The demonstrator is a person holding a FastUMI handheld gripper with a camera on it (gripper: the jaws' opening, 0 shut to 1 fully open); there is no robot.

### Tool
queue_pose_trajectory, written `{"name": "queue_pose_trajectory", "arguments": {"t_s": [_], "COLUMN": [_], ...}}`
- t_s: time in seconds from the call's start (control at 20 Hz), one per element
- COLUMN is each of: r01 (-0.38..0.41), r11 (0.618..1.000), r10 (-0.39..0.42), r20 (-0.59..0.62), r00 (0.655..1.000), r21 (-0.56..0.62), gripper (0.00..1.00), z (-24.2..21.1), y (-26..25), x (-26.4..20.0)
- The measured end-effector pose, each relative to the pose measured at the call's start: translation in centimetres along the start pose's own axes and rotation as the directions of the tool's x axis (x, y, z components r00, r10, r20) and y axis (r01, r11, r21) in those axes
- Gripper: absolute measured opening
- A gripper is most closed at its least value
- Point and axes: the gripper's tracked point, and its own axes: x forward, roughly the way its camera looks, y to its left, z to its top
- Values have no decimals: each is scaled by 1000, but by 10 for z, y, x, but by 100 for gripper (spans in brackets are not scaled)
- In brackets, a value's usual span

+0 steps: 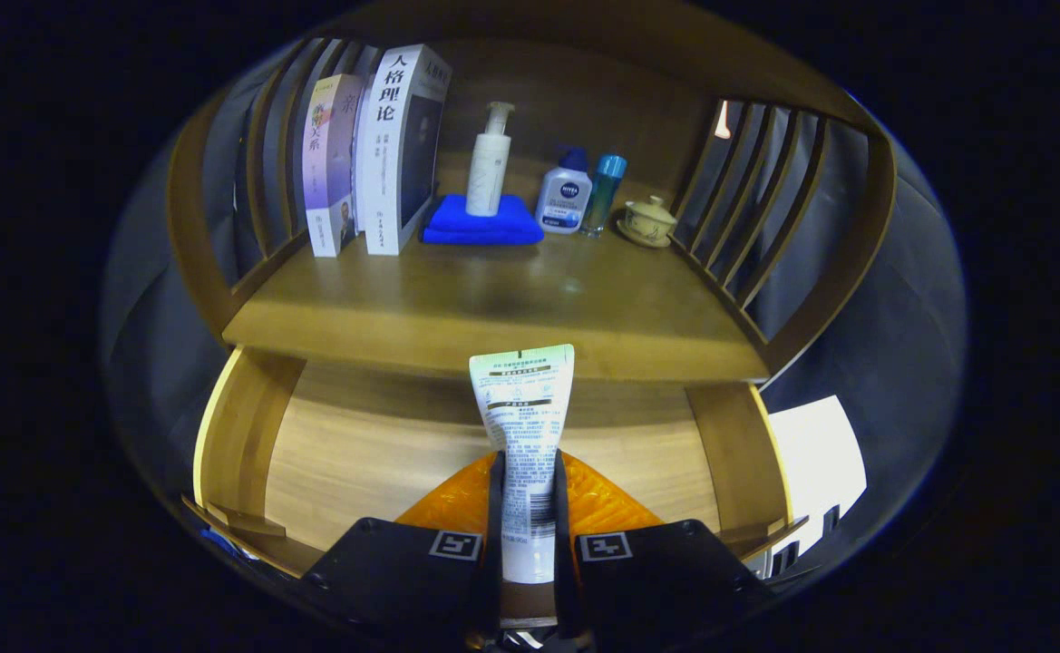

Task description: Pull open the drawer, take out the items inside it, and place them on the countertop above the cabinet.

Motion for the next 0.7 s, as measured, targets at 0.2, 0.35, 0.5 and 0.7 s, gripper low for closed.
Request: {"name": "queue_pose_trajectory", "arguments": {"t_s": [0.2,0.35,0.5,0.7], "r01": [-12,-18,-13,0], "r11": [1000,1000,999,990], "r10": [12,18,16,11], "r20": [29,52,62,75], "r00": [1000,998,998,997], "r21": [-5,-13,-36,-142], "gripper": [25,25,25,25], "z": [35,59,81,107], "y": [-5,-10,-15,-17], "x": [6,17,27,42]}}
